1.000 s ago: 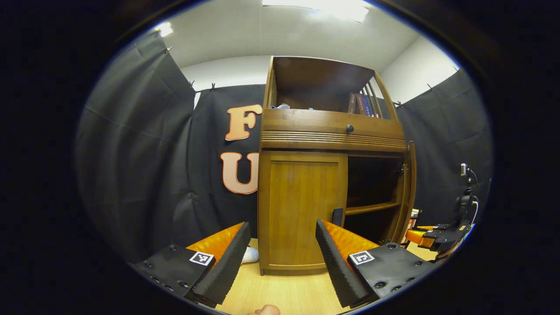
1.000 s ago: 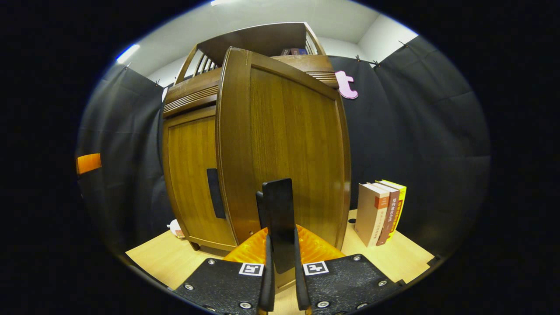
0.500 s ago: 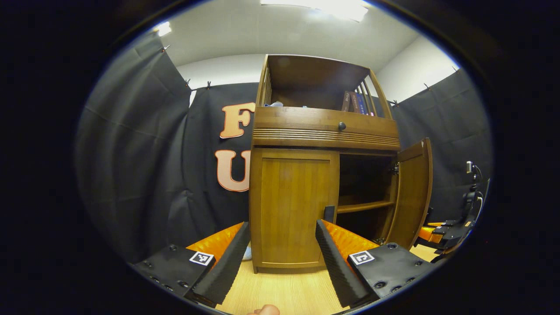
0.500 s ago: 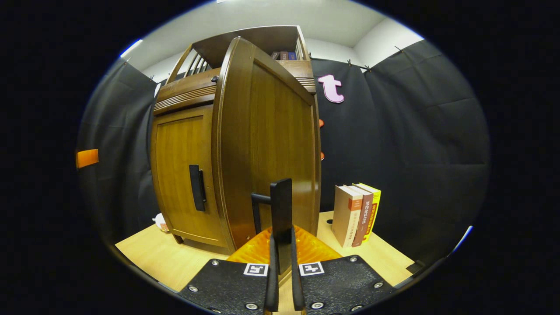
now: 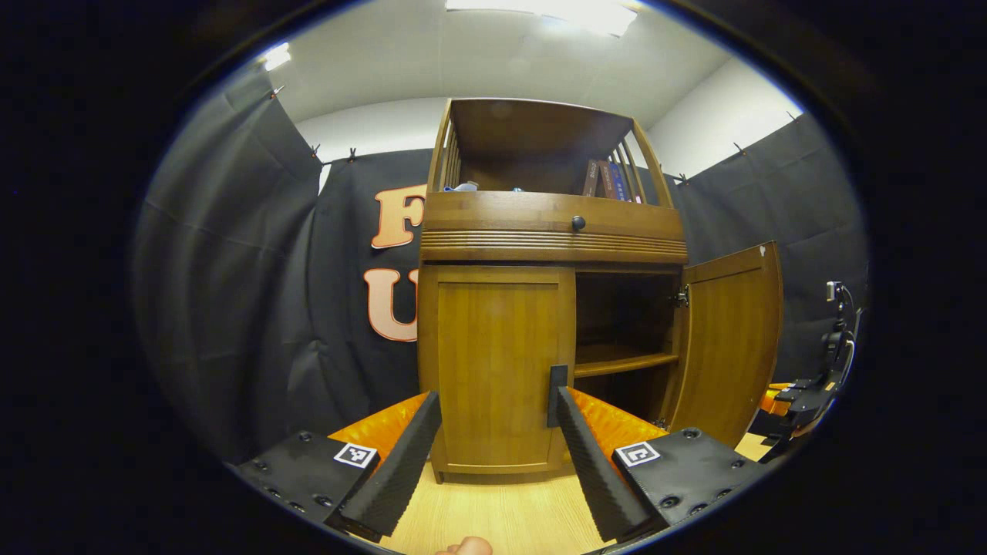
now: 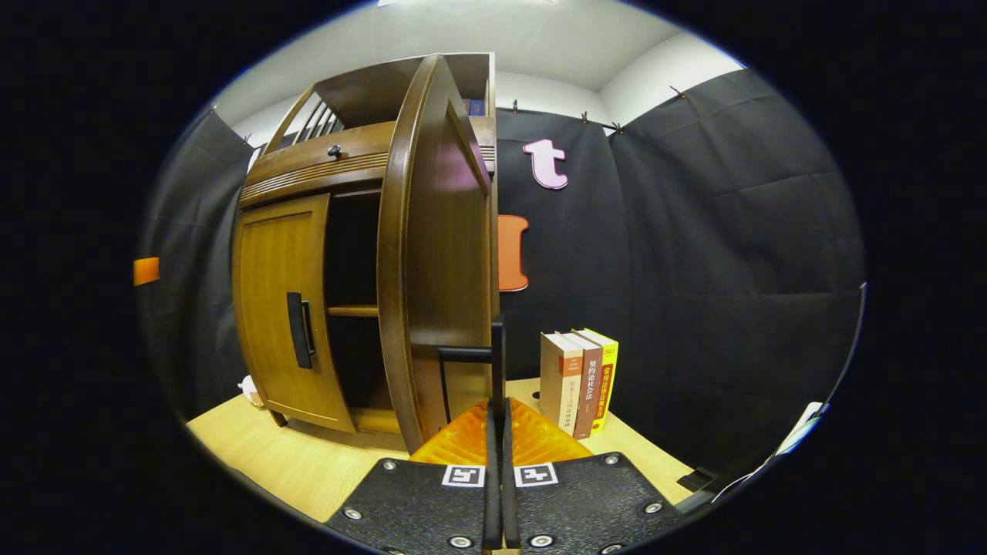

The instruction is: Open the right door of the double-door shoe cabinet with the right hand, and open the left door with the left hand.

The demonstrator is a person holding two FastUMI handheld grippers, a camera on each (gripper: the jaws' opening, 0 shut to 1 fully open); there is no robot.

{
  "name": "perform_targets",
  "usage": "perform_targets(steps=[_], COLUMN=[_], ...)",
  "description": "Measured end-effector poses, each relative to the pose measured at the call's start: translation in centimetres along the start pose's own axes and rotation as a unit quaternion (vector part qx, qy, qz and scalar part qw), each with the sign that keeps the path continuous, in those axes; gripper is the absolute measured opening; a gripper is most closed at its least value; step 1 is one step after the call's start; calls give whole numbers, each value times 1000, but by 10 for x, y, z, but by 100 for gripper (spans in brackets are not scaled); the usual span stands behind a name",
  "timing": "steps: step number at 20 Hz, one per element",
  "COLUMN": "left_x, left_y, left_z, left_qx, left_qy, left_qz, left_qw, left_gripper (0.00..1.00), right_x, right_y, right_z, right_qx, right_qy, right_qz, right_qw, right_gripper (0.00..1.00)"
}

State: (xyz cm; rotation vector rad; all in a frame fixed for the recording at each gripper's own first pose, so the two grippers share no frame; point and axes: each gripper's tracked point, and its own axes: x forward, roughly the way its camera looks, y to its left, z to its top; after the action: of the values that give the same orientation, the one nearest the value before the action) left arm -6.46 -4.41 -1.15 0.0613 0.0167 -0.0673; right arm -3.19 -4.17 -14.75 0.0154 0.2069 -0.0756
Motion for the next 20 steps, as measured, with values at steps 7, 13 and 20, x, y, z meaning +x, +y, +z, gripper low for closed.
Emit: perform_targets(steps=[7,13,20], left_x=[15,29,47], left_y=[-16,-31,-51], left_z=[-5,-13,-26], left_qx=[0,-3,-2], left_qy=[7,15,29], left_qz=[5,2,-5], left_qw=[1000,1000,1000], left_gripper=[99,99,99], right_x=[1,5,-1], right_y=[-19,-36,-56], right_z=[0,-1,-1], right_qx=[6,15,30], right_qy=[-3,2,2], right_qz=[28,56,61], right_qw=[1000,998,998], right_gripper=[0,0,3])
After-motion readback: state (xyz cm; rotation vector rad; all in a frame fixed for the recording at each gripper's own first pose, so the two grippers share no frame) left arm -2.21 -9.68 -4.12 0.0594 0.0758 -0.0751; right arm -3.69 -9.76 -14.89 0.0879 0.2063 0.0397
